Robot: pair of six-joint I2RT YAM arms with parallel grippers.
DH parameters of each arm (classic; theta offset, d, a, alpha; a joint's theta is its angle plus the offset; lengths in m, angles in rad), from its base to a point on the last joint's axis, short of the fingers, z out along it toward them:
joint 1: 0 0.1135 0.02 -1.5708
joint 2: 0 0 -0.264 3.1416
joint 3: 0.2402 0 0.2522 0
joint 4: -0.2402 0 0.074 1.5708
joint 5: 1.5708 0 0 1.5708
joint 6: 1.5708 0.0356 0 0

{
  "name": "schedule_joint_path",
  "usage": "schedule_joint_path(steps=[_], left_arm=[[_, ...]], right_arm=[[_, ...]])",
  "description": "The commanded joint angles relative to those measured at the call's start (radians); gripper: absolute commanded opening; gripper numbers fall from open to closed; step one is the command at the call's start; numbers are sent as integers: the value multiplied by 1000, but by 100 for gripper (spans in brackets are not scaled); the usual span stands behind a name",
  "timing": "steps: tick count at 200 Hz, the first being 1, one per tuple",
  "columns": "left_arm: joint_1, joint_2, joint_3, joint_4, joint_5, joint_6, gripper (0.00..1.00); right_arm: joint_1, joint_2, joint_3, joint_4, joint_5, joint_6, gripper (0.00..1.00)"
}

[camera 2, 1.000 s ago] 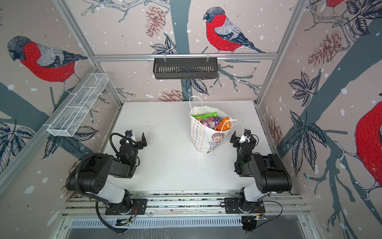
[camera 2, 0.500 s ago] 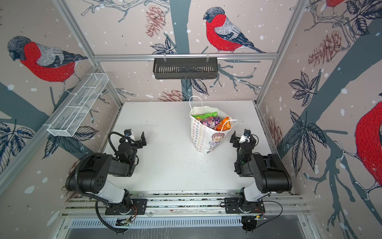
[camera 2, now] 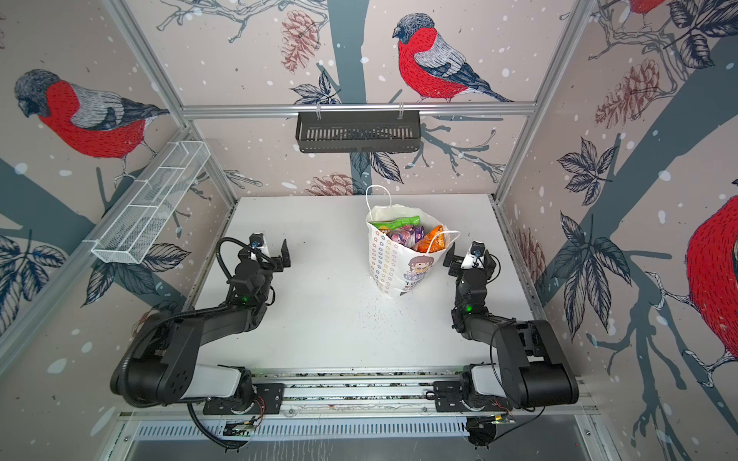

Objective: Take the snacks out of the paper bag
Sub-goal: Pick up the paper bag from the top-center of the table.

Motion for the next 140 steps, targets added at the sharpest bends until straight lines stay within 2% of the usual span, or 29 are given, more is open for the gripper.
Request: schedule_joint_path(steps=[1,15,24,39,52,77,107,140], left_arm=[[-10,-55,28,-122,-131,-118,98],[-12,-66,80,-171,-41,-185,98],[-18,-61,146,-273,-3,-230,98],[-40,-42,273,-452,-5,-306,98],[-71,-21,343,-536,-10,-346,98],[-144,19,453,-636,-4,-360,98],[-210,78,597,-758,86,-347,98],[-262,138,743,-872,155,-321,98]], right_arm=[[44,-39,2,3,75,-44,100],[65,-66,59,-86,93,-22,100],[74,-93,115,-182,112,-5,100],[79,-129,200,-333,136,56,100],[81,-162,263,-460,106,116,100],[96,-223,342,-628,62,180,100],[98,-273,427,-820,5,257,100],[93,-302,528,-1005,19,327,100]])
